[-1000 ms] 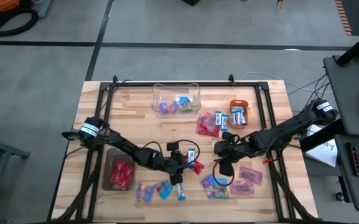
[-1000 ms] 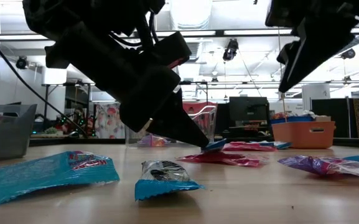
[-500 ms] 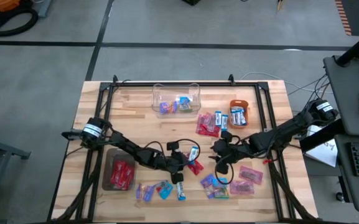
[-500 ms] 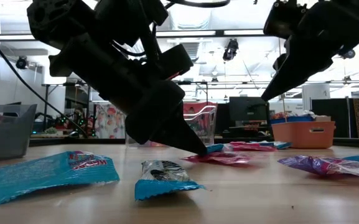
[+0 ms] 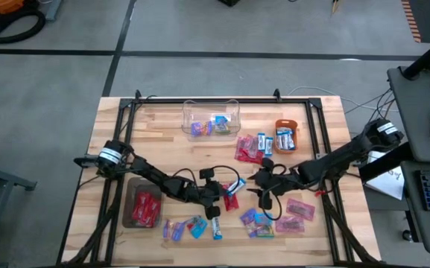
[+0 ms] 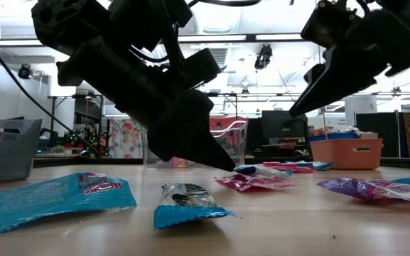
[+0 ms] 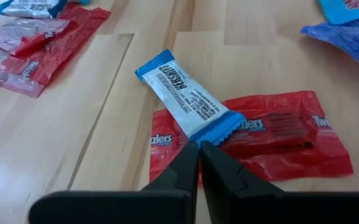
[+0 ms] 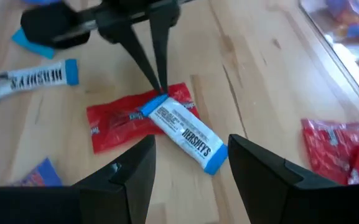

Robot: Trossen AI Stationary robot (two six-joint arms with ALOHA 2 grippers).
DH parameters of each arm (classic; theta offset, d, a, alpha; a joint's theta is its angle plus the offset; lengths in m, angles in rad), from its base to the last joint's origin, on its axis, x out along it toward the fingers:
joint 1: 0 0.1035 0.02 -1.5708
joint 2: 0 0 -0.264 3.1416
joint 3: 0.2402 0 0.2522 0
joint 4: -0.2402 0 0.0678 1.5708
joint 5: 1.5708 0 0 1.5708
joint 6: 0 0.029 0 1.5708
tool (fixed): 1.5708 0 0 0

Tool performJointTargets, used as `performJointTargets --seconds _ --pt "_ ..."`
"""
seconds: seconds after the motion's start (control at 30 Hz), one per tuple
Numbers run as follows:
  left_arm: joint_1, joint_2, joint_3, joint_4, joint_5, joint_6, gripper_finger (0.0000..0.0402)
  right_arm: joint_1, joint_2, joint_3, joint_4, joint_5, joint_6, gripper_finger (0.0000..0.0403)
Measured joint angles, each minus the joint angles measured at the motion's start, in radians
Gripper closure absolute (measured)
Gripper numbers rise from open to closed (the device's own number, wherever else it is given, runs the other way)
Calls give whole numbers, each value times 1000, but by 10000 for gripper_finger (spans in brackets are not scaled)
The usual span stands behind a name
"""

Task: Sort candy
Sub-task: Put the white chocolate into the orange bin

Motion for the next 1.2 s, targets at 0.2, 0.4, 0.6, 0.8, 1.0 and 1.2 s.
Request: performJointTargets --seconds 0.2,0.4,0.6,0.8,1.0,1.2 --pt "0 0 0 1 0 0 401 0 139 8 144 -2 -139 211" --pt "0 -16 2 -3 0 0 400 -41 246 40 177 -58 -155 211" --pt "0 -41 2 -37 0 -1 400 -96 323 75 174 -109 -211 211" --pt "0 -57 2 -58 0 3 400 -149 396 100 183 -159 -243 211" --pt "-2 -104 2 -98 0 23 400 -179 429 103 189 -162 -247 227" --pt "-4 -195 2 -182 0 54 400 -180 403 100 177 -158 -257 329"
